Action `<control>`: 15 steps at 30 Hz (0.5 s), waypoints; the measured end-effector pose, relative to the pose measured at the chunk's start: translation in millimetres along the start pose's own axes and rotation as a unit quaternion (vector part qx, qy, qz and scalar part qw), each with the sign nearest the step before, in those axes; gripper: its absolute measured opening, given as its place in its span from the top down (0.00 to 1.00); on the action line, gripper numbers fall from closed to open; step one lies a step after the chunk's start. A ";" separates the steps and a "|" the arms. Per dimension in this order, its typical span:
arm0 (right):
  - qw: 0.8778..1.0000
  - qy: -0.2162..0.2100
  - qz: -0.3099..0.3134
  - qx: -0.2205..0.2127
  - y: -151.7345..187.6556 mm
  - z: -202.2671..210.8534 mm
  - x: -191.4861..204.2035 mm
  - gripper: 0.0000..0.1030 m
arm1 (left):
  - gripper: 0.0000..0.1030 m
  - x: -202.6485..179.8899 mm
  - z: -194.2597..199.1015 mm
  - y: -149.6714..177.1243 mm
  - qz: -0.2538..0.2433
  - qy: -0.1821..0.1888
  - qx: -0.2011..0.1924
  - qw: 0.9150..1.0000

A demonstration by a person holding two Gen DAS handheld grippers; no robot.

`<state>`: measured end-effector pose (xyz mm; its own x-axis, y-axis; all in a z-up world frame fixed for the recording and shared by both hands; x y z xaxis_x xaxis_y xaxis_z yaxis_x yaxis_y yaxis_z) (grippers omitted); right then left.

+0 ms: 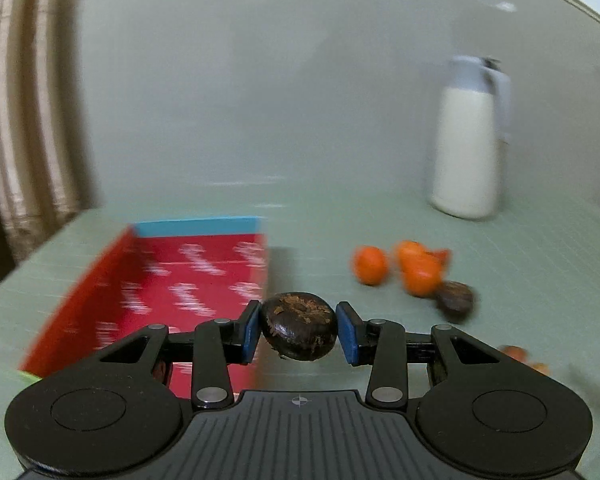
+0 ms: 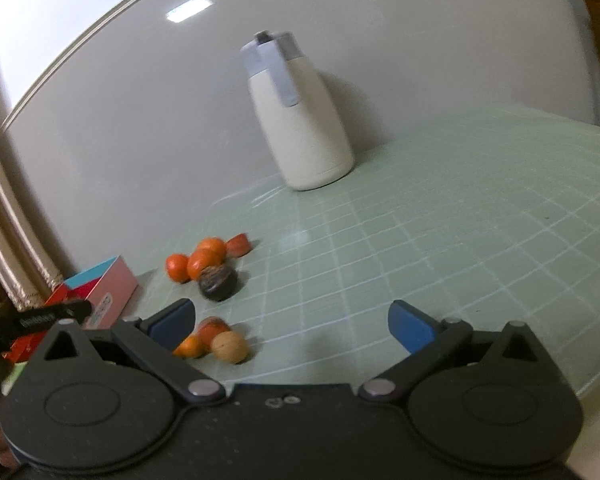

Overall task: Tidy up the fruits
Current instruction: 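Carry the dark brown fruit into the box and open the left tool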

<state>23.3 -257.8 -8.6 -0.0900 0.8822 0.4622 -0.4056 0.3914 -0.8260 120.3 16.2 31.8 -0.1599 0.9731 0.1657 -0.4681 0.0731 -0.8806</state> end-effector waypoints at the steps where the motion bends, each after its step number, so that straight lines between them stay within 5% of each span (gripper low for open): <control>1: 1.000 -0.002 0.003 0.003 1.4 -2.8 3.4 0.00 | 0.61 12.2 -3.4 -0.7 0.007 -0.013 0.001 1.000; 8: 0.999 -0.011 0.026 0.024 9.5 -19.4 23.4 0.00 | 0.61 82.9 -45.8 6.0 0.053 -0.105 0.034 0.992; 15: 0.998 -0.008 0.043 0.038 16.8 -32.7 34.8 0.00 | 0.61 103.3 -77.8 17.3 0.069 -0.155 0.088 0.981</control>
<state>43.0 -211.9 -16.9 -0.1417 0.9076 0.3953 -0.4632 0.2921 -0.8368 163.3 134.9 -0.9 -0.4766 0.8555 0.2026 -0.5626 -0.1197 -0.8180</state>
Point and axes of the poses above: each gripper's, at about its wrist camera, not at the fingertips, and z roughly against the way its jaws point, x to its left, y to its underside, the point moved 3 cm from there along -z, roughly the way its jaws point, and after that the axes turned 14 degrees about -y, right-handed, at the moved point
